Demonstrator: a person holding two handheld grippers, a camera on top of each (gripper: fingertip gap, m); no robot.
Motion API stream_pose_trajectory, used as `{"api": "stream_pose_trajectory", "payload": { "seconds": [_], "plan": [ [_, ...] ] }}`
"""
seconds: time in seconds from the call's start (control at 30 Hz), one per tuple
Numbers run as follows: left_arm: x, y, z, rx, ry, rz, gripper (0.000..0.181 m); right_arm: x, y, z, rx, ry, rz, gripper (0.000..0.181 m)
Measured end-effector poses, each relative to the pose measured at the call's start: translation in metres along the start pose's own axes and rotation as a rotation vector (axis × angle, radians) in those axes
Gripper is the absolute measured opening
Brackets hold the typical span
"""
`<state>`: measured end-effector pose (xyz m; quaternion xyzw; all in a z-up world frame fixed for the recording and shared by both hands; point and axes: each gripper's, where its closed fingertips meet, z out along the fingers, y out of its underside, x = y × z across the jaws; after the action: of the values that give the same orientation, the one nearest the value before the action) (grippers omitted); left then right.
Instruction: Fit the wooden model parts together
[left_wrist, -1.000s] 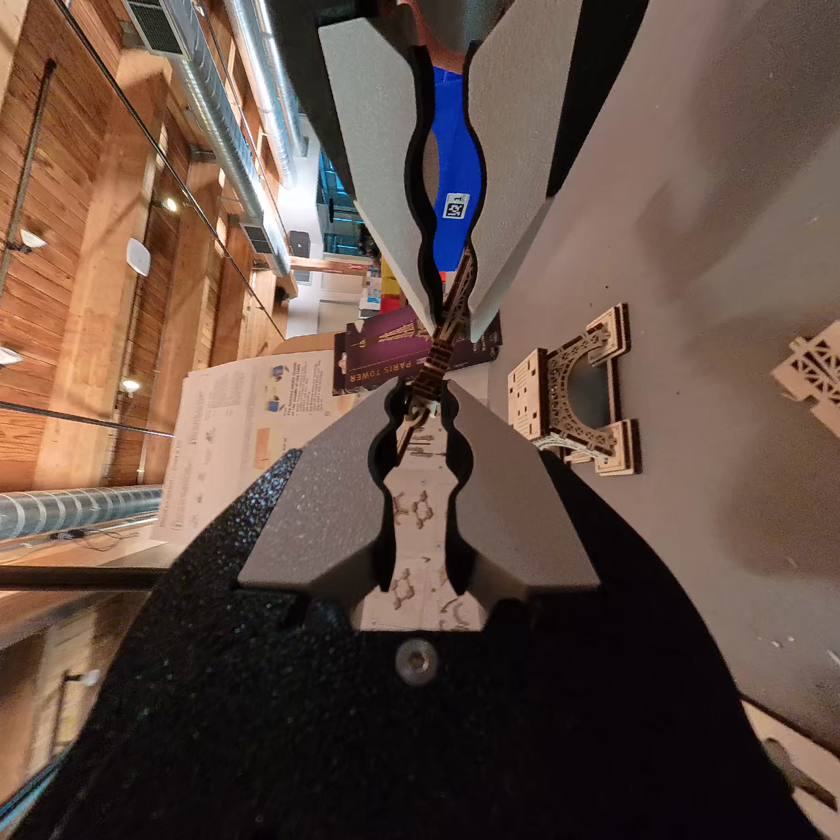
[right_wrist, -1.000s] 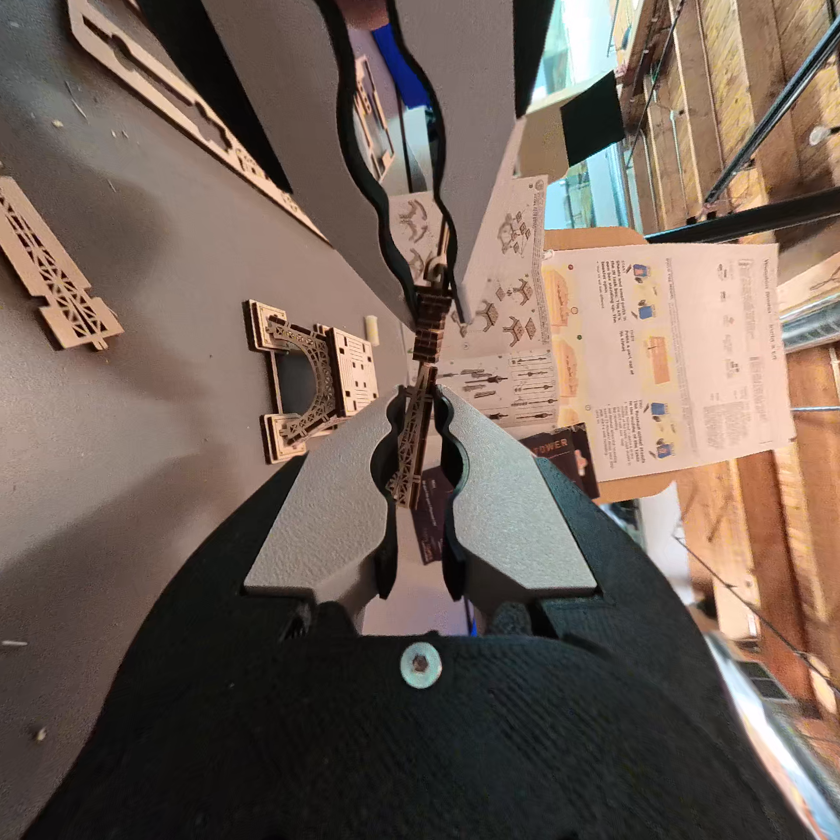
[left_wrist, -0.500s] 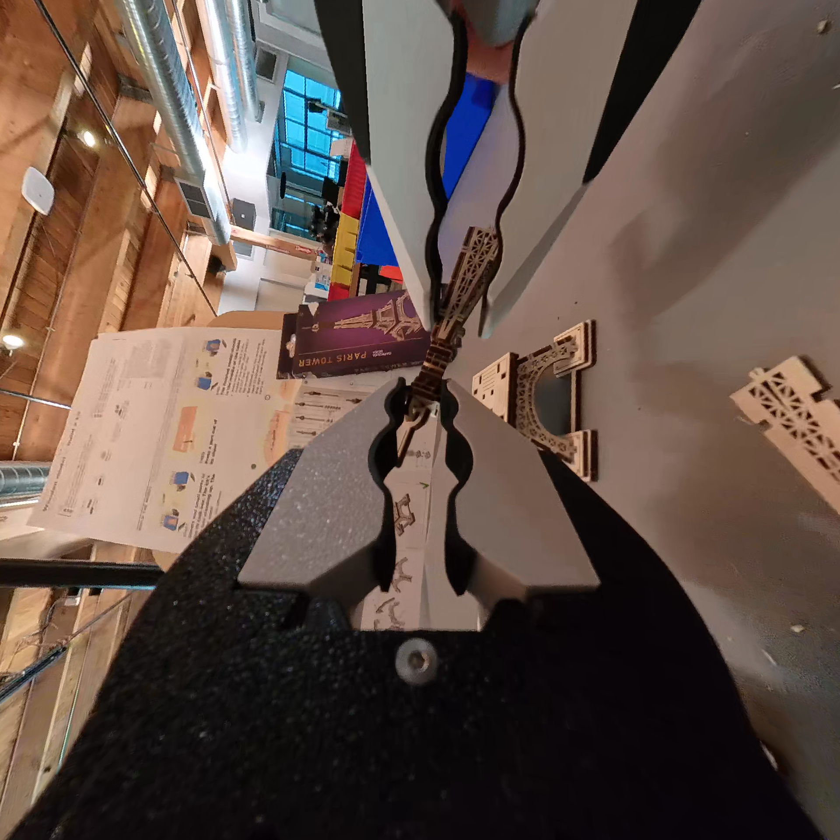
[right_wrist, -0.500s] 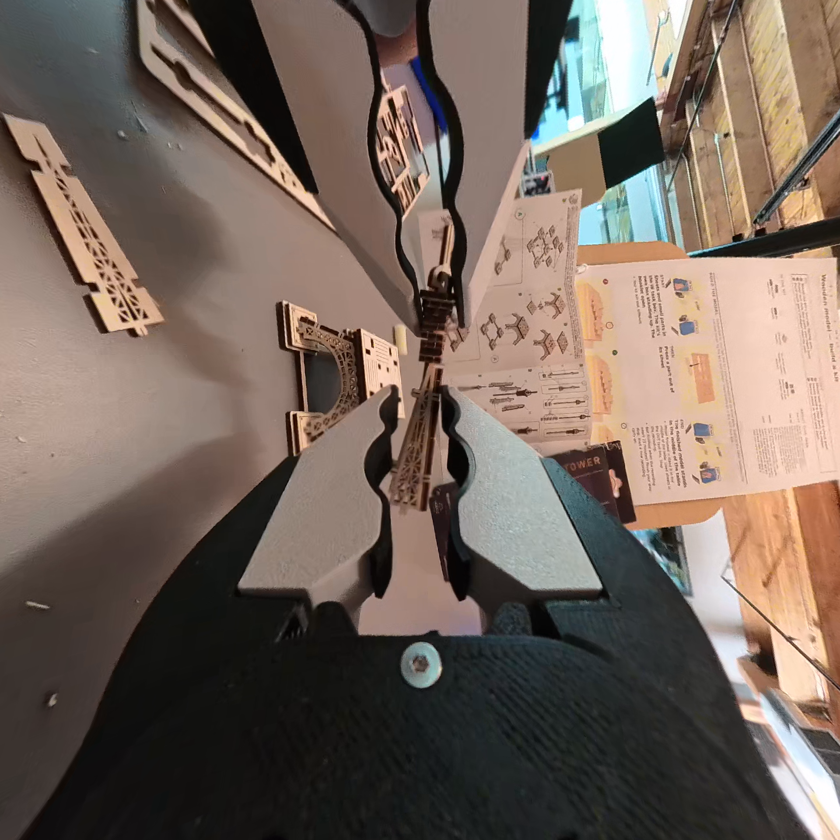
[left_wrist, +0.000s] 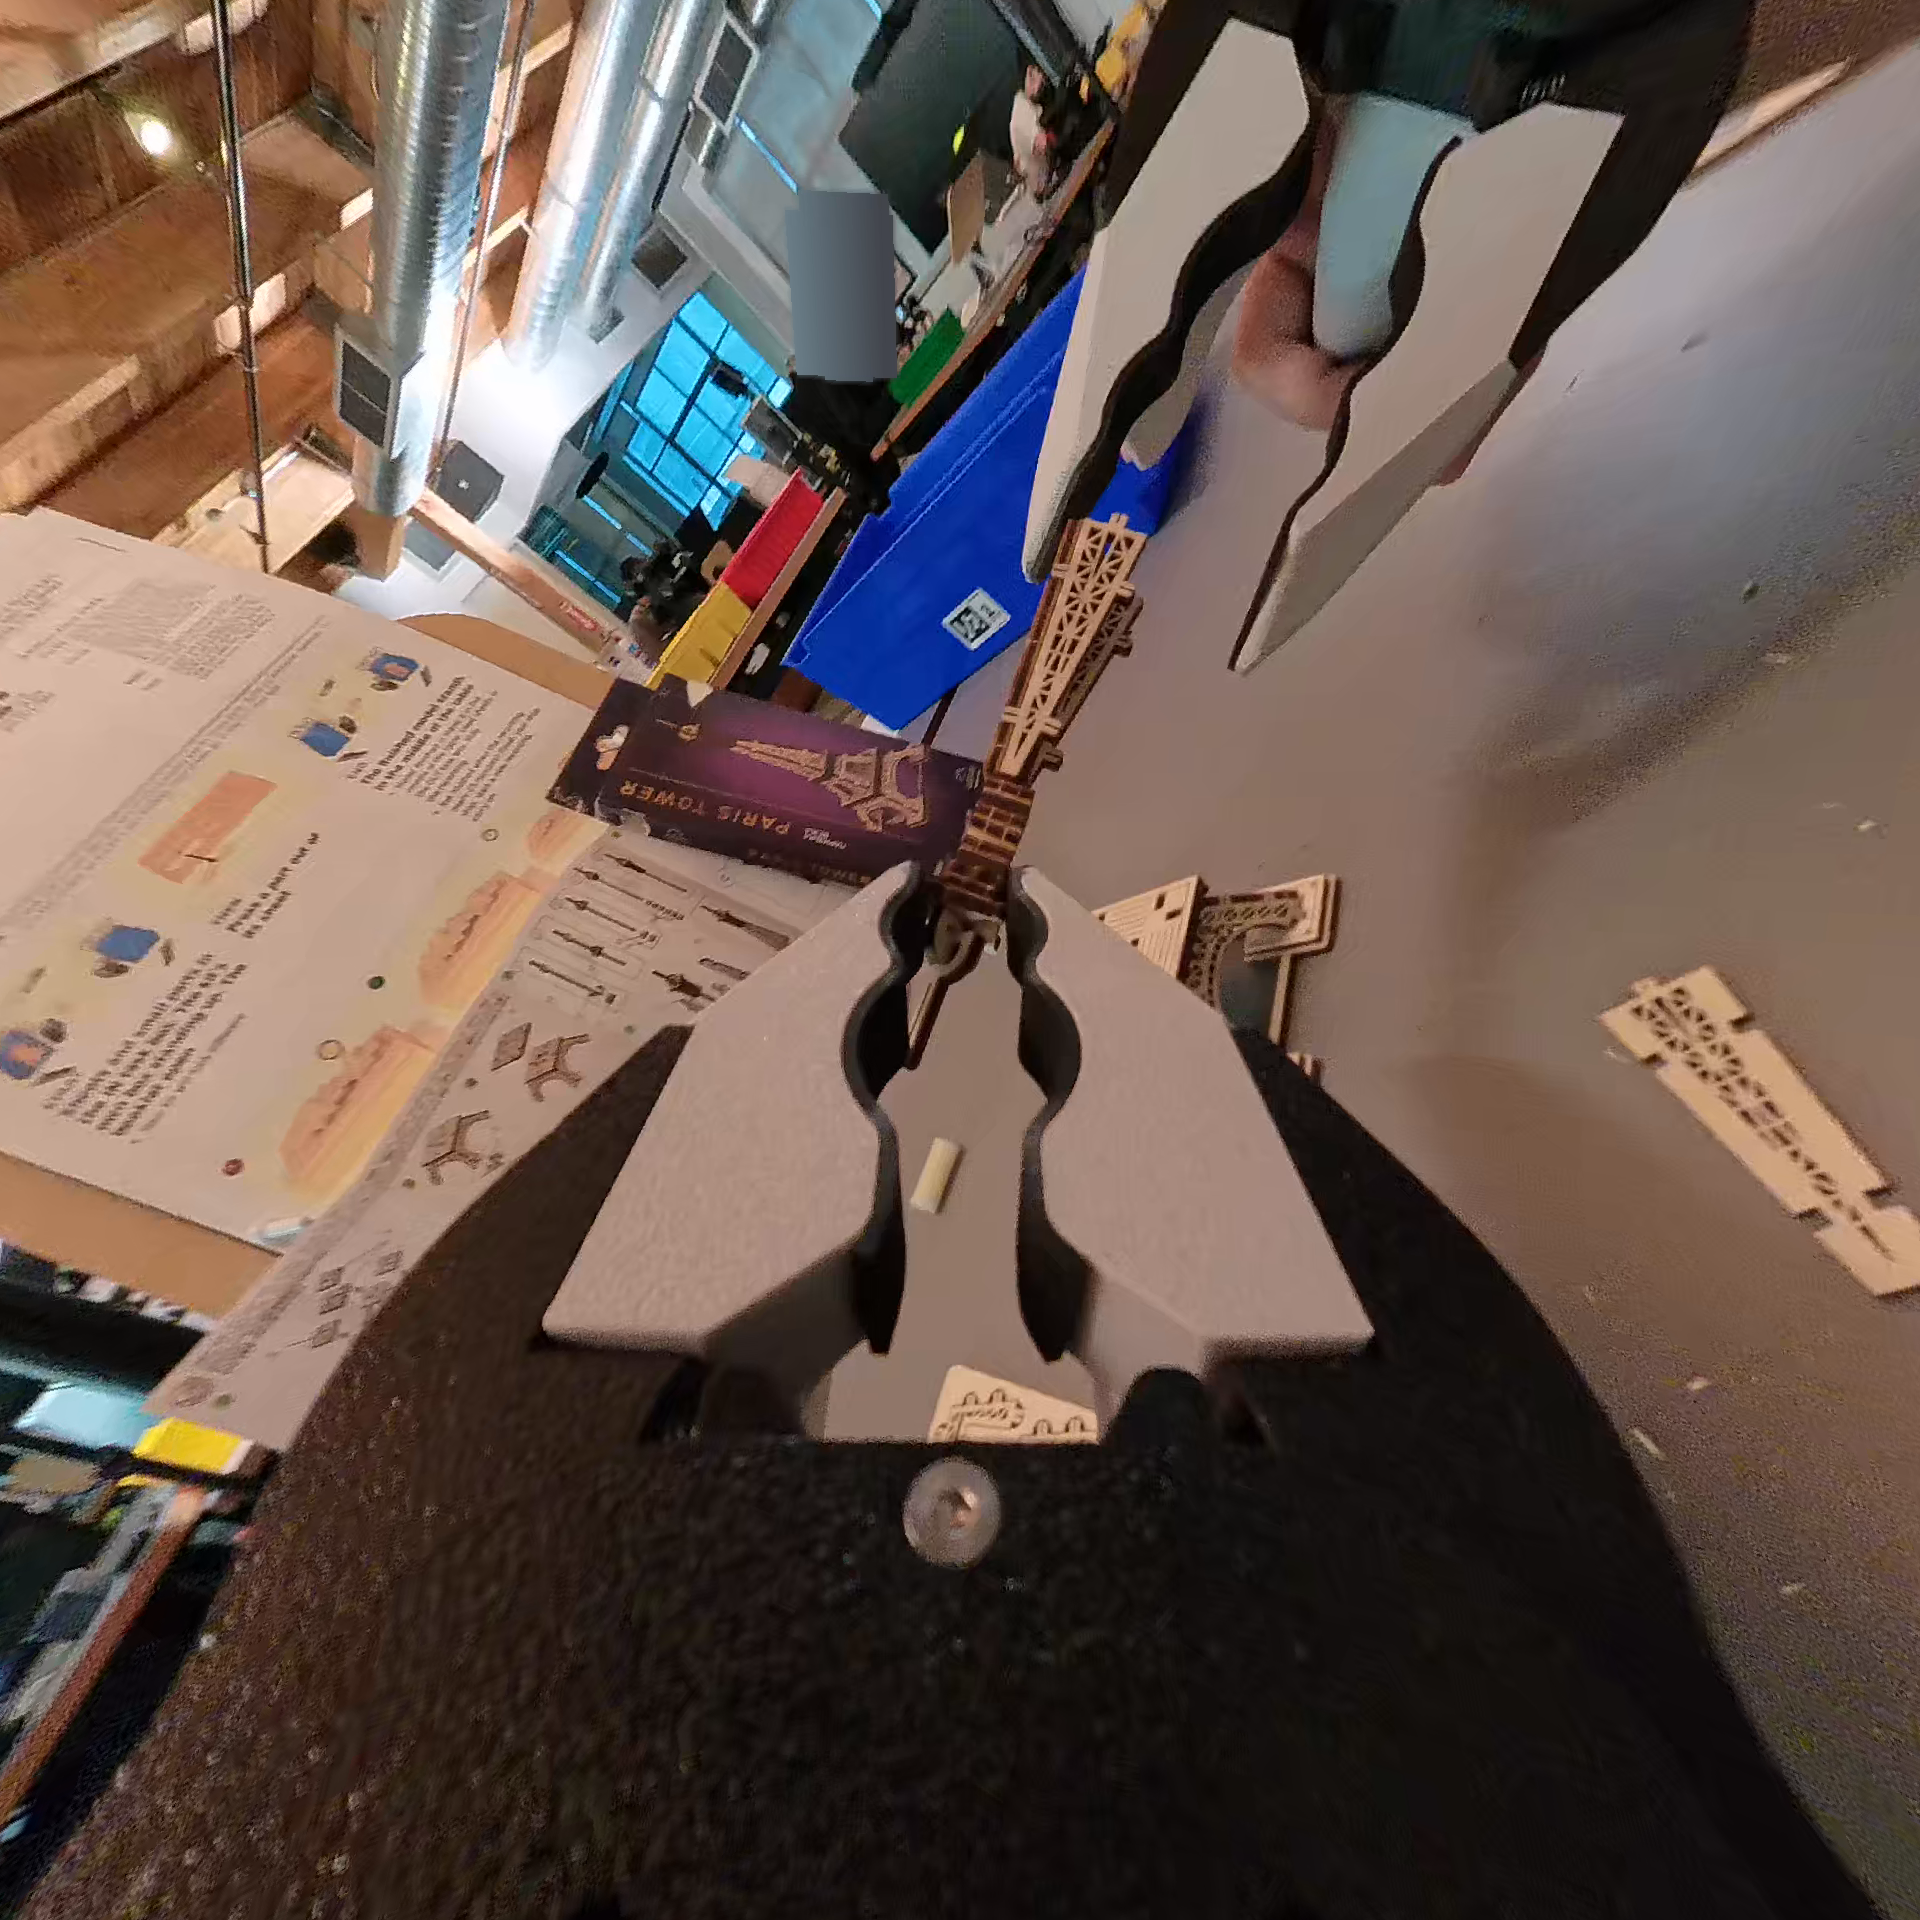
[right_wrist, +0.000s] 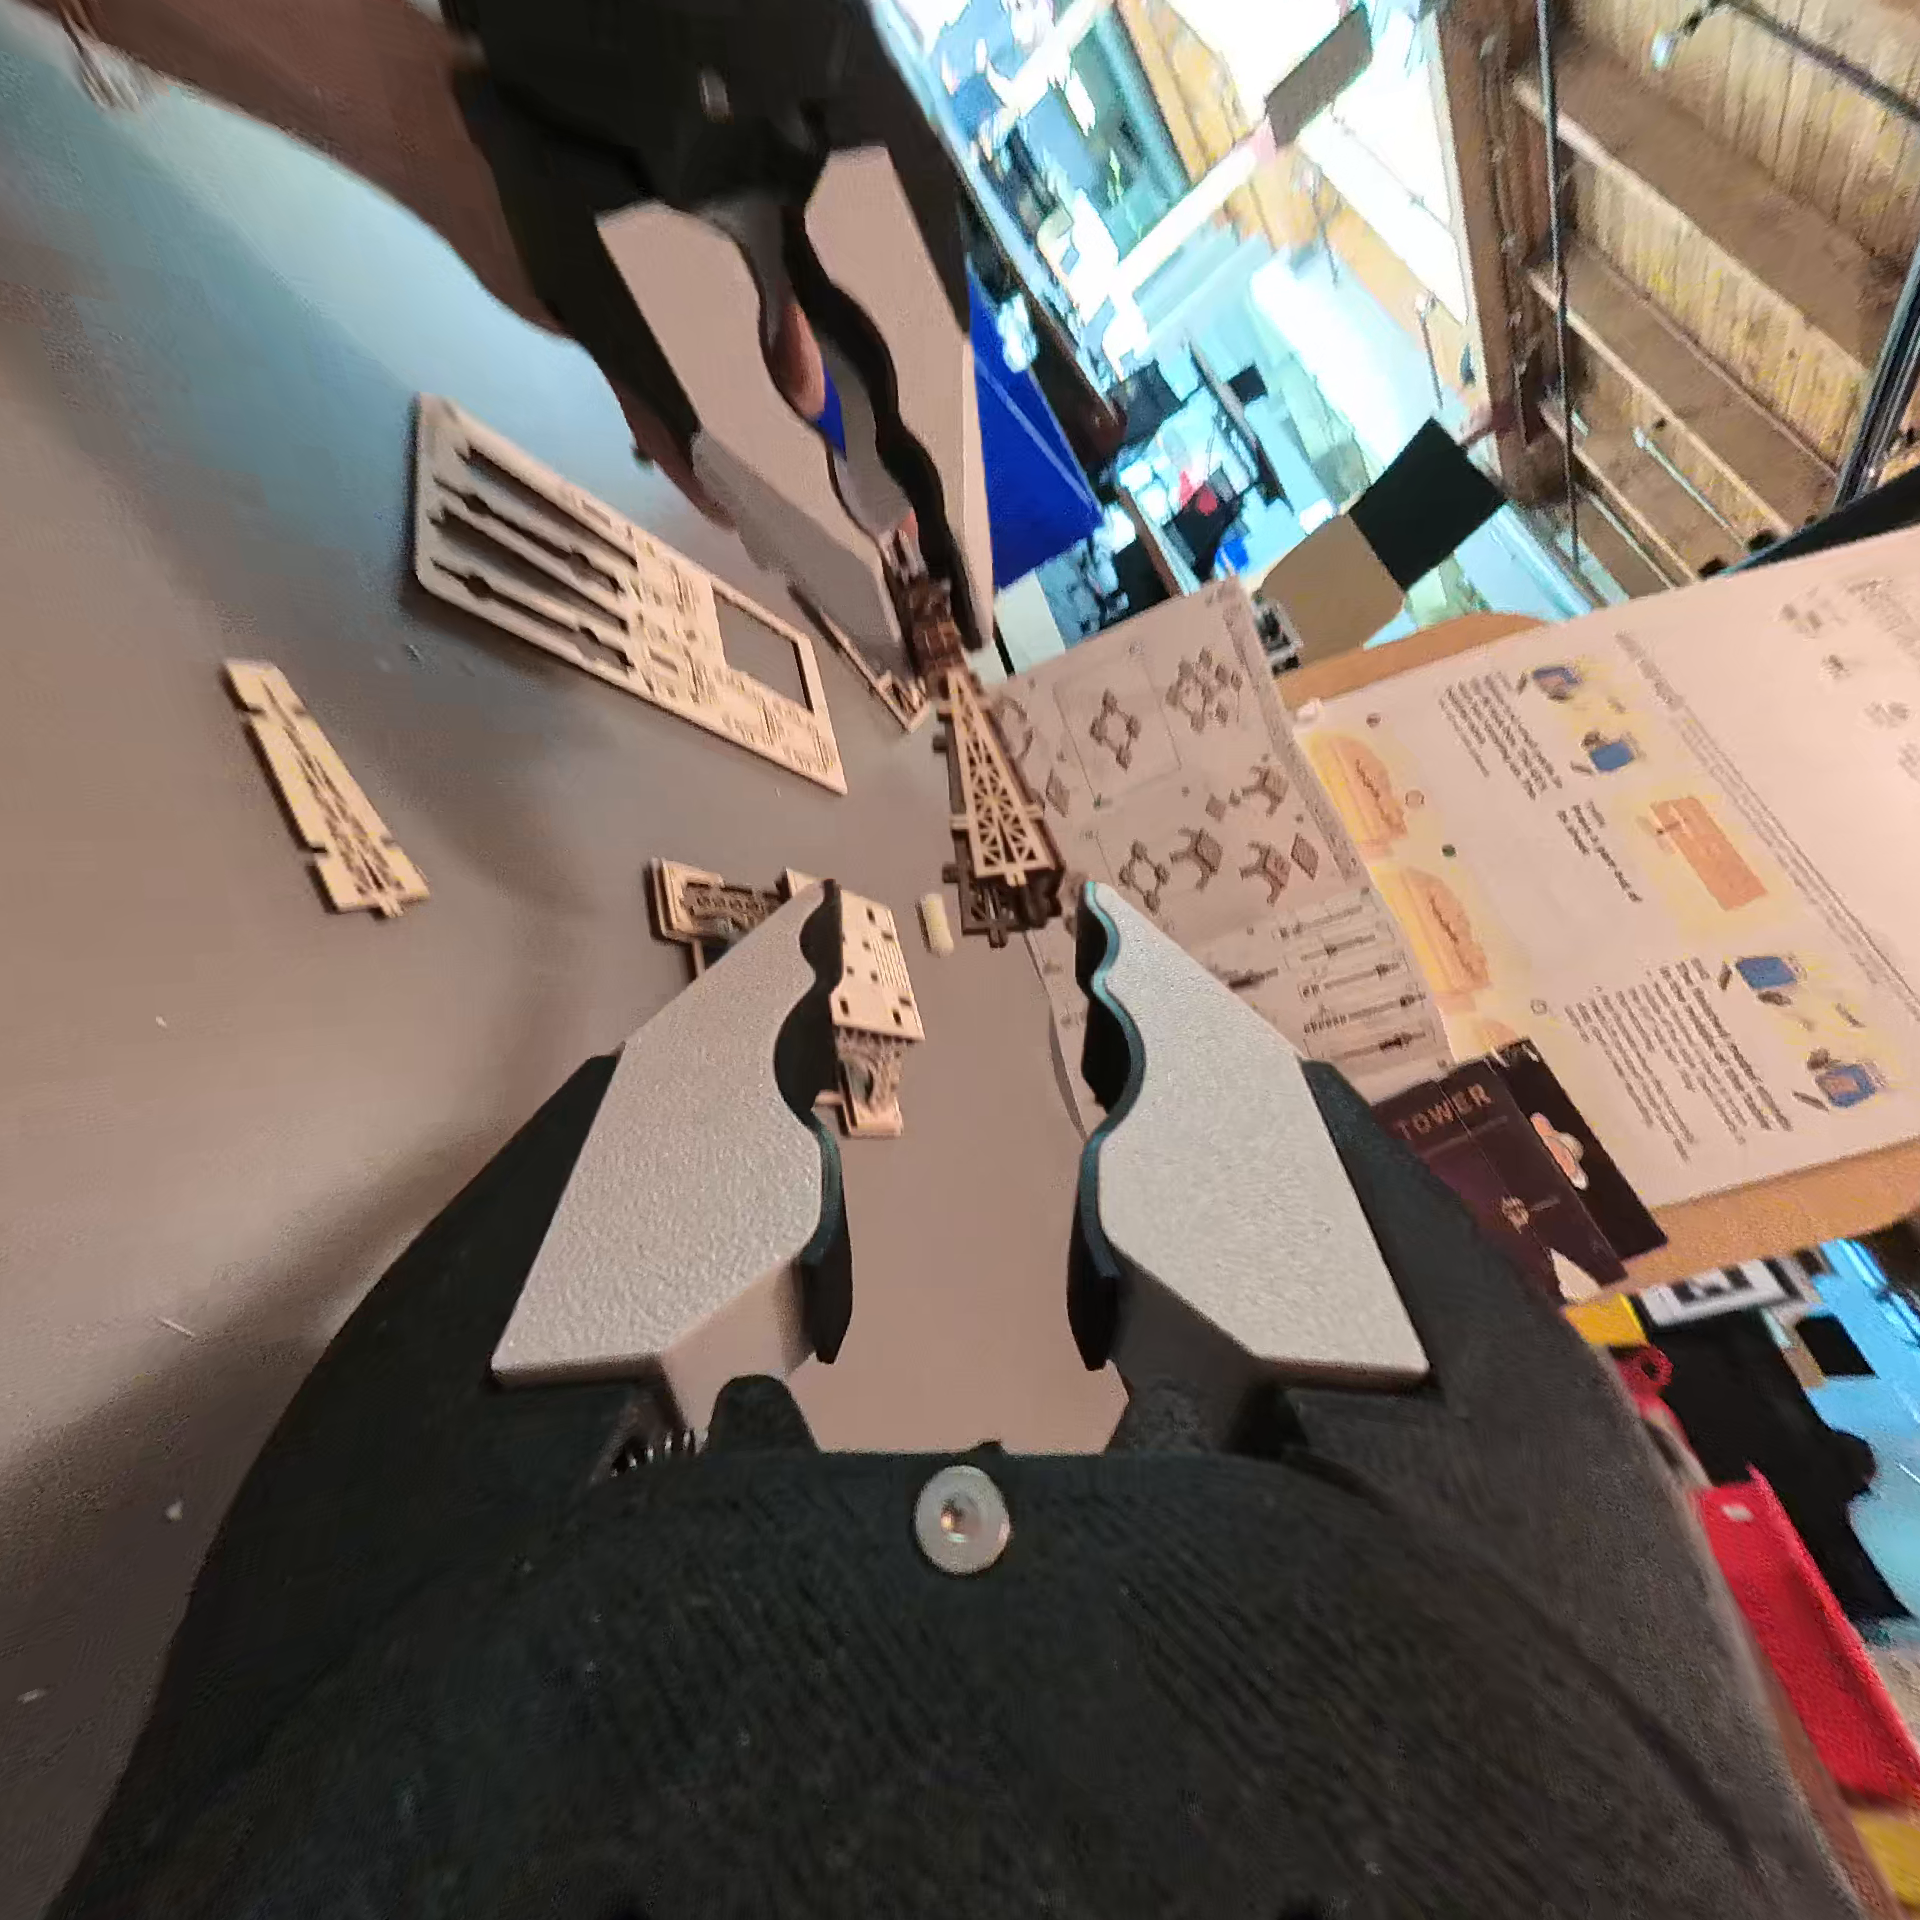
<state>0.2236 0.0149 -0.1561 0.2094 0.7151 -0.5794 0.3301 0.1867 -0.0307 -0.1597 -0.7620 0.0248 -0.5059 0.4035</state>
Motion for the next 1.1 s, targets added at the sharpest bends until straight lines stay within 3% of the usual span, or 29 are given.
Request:
{"api": "stream_pose_trajectory", "payload": {
  "seconds": [0.43,1.1],
  "plan": [
    [0.007,-0.022,-0.005,0.185,0.105,-0.215,0.013,0.012,-0.038,-0.018,0.228,-0.009,0.187,0.025],
    [0.006,-0.017,-0.002,0.142,0.084,-0.178,0.013,0.011,-0.034,-0.017,0.257,-0.015,0.24,0.015]
  ]
}}
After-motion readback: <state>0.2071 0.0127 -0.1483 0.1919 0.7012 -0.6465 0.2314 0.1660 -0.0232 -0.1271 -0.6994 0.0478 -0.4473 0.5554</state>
